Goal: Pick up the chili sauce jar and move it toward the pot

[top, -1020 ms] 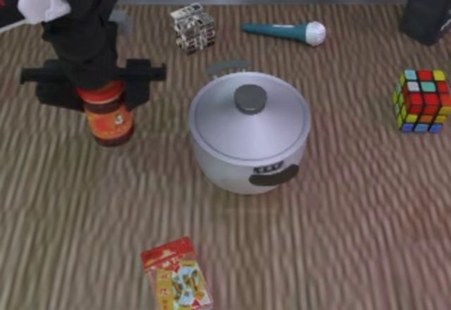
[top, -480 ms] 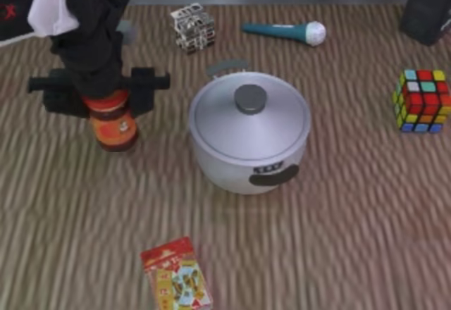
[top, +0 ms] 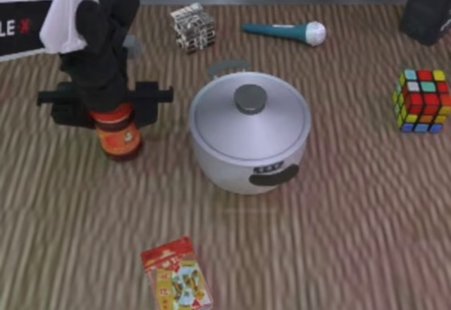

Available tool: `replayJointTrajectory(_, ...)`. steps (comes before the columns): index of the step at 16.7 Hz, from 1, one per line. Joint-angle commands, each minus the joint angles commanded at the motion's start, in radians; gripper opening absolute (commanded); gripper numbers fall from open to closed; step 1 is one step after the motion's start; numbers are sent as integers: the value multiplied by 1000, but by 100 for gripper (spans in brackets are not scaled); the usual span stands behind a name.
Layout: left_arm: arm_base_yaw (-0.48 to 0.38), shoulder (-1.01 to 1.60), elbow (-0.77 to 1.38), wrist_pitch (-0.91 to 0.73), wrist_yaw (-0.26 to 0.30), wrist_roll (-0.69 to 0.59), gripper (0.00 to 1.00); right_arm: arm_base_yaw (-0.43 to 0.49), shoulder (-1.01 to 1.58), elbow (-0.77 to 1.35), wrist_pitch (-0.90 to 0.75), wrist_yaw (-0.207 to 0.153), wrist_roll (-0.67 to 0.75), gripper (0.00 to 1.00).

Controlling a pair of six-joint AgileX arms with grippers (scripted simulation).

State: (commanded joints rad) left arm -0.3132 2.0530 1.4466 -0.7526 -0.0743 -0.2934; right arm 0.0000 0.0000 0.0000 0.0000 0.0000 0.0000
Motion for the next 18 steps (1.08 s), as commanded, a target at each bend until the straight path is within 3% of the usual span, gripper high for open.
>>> replayJointTrajectory(13, 0, 0, 0, 0, 0, 0, 98, 0, 0, 0, 0, 0, 0, 100)
replayJointTrajectory(18, 0, 0, 0, 0, 0, 0, 100, 0, 0, 0, 0, 0, 0, 100)
